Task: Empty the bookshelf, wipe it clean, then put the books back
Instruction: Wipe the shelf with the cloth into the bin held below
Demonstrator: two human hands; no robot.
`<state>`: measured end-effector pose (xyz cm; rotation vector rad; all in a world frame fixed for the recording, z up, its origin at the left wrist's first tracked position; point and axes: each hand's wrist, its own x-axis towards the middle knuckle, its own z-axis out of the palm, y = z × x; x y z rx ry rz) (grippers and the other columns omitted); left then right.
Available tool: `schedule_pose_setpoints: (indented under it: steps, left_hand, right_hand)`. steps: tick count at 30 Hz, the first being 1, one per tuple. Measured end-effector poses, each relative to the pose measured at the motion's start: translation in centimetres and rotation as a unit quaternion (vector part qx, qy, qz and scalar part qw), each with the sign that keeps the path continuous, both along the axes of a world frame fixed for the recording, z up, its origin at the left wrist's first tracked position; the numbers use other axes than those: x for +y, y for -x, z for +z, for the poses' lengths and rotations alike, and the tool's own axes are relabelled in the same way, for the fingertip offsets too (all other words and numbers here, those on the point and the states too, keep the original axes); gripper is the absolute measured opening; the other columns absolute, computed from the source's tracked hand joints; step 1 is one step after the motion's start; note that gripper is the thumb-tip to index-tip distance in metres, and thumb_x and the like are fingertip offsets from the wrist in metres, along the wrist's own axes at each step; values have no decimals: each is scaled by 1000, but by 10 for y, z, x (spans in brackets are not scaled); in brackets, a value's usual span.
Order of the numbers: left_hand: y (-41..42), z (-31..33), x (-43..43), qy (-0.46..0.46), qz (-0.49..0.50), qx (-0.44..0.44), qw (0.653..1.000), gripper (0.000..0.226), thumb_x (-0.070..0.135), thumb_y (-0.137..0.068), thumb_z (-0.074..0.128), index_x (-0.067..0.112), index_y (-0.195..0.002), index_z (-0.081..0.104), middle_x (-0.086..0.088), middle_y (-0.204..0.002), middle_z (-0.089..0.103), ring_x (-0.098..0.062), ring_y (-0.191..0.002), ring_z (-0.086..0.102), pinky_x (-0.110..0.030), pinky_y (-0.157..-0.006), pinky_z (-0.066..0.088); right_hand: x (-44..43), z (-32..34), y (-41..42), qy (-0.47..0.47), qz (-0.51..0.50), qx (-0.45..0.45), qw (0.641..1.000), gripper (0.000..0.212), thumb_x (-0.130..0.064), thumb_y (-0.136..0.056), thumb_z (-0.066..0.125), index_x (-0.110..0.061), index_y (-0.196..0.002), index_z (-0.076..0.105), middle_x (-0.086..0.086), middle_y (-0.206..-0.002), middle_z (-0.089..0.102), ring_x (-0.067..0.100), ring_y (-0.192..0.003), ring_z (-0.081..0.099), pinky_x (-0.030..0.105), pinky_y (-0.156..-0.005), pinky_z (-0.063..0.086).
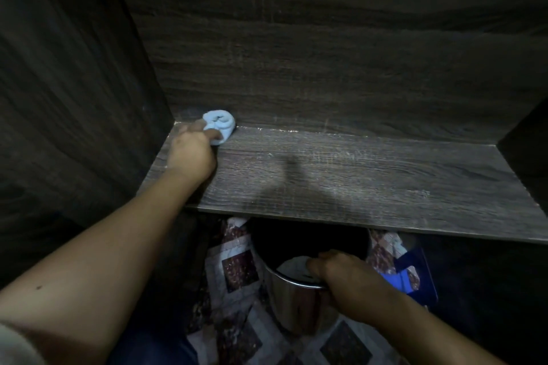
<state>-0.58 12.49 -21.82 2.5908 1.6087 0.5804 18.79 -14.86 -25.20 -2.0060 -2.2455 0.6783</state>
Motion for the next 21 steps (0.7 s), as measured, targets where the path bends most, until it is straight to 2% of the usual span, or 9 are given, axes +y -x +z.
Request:
schedule_pose_setpoints:
  steps: [4,8,11,14,16,18,21]
  left_hand:
    - [-31,5,-26,21,-83,-53,995,32,-2,-80,56,17,-100,73,-9,-132,57,-37,-114,50,-35,-93,40]
    - [-46,6,-41,55,-168,-71,982,38,-4,-77,56,20,-100,74,-5,-128,60,-30,-113,55,-28,-96,41]
    - [-44,8,-40,96,-155,-142,973,38,-4,-79,57,20,-103,73,-1,-114,55,-19,-105,55,-19,-95,37]
    - [-36,11,-37,12,-68,-202,977,39,-4,-76,59,17,-107,71,-8,-111,47,-27,-107,50,-30,-100,39]
    - [-25,15,-33,-58,11,-187,980,39,-3,-77,61,14,-111,68,-17,-118,45,-37,-110,44,-39,-99,40]
    - [-11,20,-28,-128,61,-138,980,37,-2,-82,59,12,-116,65,-23,-121,44,-42,-106,43,-47,-89,44]
    - [4,19,-14,-211,97,10,973,33,-2,-89,52,5,-120,60,-28,-115,47,-44,-96,47,-49,-70,45]
  right_hand:
    - [0,0,-3,11,8,-55,998,25,-19,-86,56,-18,-111,57,7,-115,59,27,-110,57,32,-85,47]
    - [2,-1,-4,14,-1,-58,998,27,-21,-85,57,-19,-112,58,3,-114,62,26,-107,60,33,-84,51]
    - [5,1,-2,12,2,-48,999,31,-20,-85,55,-20,-116,59,3,-116,62,25,-109,60,33,-86,51]
    - [9,4,0,14,8,-56,998,26,-17,-85,56,-18,-111,60,7,-114,61,28,-108,59,33,-85,50]
    - [11,5,1,15,8,-59,998,27,-13,-84,56,-16,-111,59,9,-113,60,29,-107,59,33,-83,50]
    - [13,5,2,17,12,-57,998,28,-12,-83,55,-15,-111,58,10,-113,60,30,-107,59,33,-83,50]
    - [17,6,7,20,15,-58,998,28,-12,-85,54,-12,-112,58,12,-114,60,32,-108,58,33,-85,48]
